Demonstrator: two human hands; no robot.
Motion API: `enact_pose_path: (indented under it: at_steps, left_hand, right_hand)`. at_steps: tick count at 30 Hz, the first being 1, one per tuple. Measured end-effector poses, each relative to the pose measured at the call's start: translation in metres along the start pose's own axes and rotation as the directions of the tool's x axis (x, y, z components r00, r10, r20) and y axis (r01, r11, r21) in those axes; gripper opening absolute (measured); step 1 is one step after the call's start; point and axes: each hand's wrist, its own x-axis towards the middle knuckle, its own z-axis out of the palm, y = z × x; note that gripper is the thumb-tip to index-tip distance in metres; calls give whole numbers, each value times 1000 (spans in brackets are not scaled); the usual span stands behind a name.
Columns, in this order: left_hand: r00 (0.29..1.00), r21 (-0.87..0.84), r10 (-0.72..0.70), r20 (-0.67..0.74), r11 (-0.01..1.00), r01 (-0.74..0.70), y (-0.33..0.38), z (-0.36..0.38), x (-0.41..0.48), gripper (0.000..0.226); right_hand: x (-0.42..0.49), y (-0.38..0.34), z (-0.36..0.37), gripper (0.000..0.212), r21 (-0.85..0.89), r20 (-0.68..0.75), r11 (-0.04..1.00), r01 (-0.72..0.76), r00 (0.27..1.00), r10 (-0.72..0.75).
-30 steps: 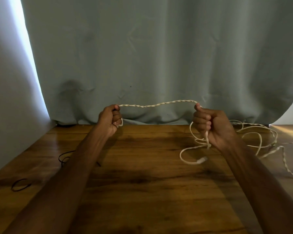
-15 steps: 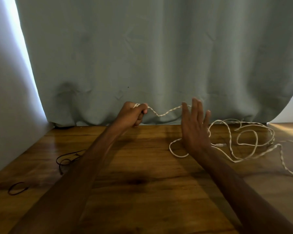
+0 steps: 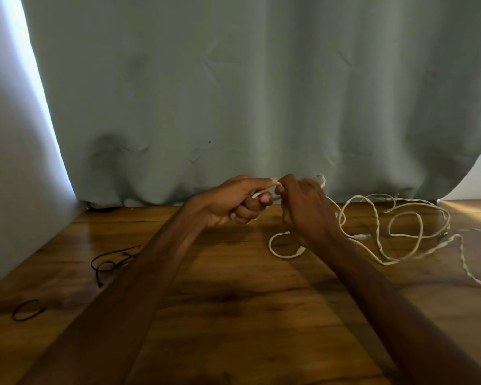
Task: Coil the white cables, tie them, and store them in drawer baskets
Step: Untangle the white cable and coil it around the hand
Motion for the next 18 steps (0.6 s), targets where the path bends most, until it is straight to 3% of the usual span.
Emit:
enact_pose_path:
  at_steps: [4,8,13,16,18]
  left_hand:
    - [987,-114,-23,159,993,41,7,13,0,48]
    - [965,-265,57,255,964,13,12,14,1,43]
    - [982,-451,166,94,886,-106,5,8,9,29]
    - [978,-461,194,-77,863,-208,0,0,13,36]
    - [955,-492,231,-188,819,-295,0,-4,12,28]
  right_hand:
    - [2,13,3,9,-19,10,1000,-5,1000,5]
    - [-6,17,9,14,-59,107,996,-65,992,71]
    - [-14,-2,26,12,-4,251,1000,0,968,1]
    - [-17,-19,30,24,65,329,998,14,944,-35]
    - [-19,-26,30,27,48,359,997,65,930,-78]
